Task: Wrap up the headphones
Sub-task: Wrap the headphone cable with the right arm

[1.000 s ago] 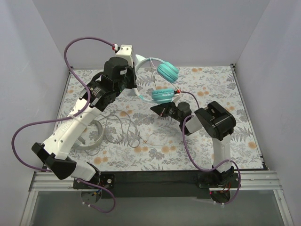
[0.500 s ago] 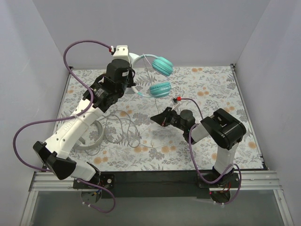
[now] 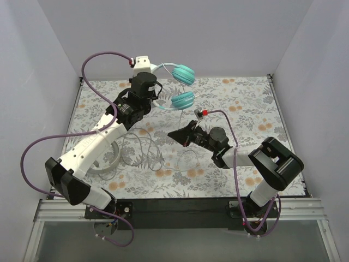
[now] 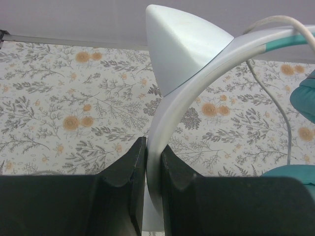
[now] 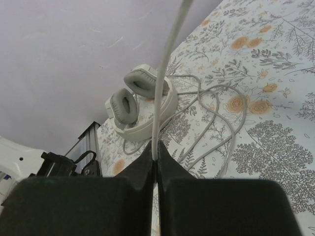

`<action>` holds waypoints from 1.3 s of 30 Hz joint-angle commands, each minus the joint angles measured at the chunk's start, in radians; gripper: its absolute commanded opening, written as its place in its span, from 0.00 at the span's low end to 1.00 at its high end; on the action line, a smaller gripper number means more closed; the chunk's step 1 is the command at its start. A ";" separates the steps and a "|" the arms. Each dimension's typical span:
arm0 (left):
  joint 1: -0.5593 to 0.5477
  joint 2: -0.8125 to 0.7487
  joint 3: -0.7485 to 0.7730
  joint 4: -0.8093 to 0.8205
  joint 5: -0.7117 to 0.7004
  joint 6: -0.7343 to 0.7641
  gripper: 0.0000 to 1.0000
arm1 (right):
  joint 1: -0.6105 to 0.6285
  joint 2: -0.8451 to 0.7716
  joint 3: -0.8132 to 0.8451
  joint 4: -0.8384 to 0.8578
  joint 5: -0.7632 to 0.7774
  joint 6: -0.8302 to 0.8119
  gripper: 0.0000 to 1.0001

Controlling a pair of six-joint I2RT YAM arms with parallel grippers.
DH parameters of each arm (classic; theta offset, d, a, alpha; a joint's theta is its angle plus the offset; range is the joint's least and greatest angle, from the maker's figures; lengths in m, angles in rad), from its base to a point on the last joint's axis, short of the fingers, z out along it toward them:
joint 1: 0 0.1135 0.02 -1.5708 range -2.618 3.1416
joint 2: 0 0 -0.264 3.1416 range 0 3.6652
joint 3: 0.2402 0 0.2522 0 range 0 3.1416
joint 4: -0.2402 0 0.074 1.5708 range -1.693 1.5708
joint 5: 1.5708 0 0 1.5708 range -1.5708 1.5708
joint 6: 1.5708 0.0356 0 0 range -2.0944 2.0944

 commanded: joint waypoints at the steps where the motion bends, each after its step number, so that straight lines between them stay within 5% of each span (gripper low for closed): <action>1: -0.004 -0.004 -0.016 0.086 -0.038 -0.043 0.00 | 0.021 -0.006 0.044 -0.060 -0.002 -0.050 0.01; 16: -0.004 -0.037 -0.007 0.003 0.100 -0.100 0.00 | 0.001 0.008 -0.037 -0.084 0.102 -0.068 0.01; 24: -0.004 -0.094 0.029 -0.077 0.216 -0.123 0.00 | -0.201 0.000 -0.076 -0.102 0.056 -0.033 0.01; 34: -0.004 -0.247 -0.046 -0.162 0.460 -0.152 0.00 | -0.407 0.081 0.234 -0.465 -0.019 -0.201 0.01; 39: -0.004 -0.333 -0.112 -0.173 0.581 -0.164 0.00 | -0.487 0.207 0.554 -0.694 -0.036 -0.272 0.01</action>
